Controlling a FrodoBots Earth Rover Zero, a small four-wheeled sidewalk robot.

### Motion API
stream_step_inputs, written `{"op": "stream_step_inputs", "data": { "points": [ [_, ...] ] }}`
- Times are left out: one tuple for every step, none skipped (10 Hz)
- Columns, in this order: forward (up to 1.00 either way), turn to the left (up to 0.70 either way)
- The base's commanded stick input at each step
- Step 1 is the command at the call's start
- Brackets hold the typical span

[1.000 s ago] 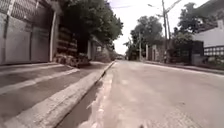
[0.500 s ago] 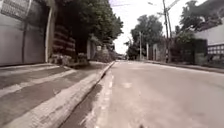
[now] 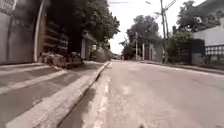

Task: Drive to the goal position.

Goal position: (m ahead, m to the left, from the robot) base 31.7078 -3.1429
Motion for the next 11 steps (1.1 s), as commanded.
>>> {"op": "stream_step_inputs", "data": {
  "points": [
    [0.70, 0.00],
    [0.70, 0.00],
    [0.70, 0.00],
    [0.70, 0.00],
    [0.70, 0.00],
    [0.70, 0.00],
    [0.70, 0.00],
    [0.70, 0.00],
    [0.70, 0.00],
    [0.70, 0.00],
    [0.70, 0.00]
  ]
}}
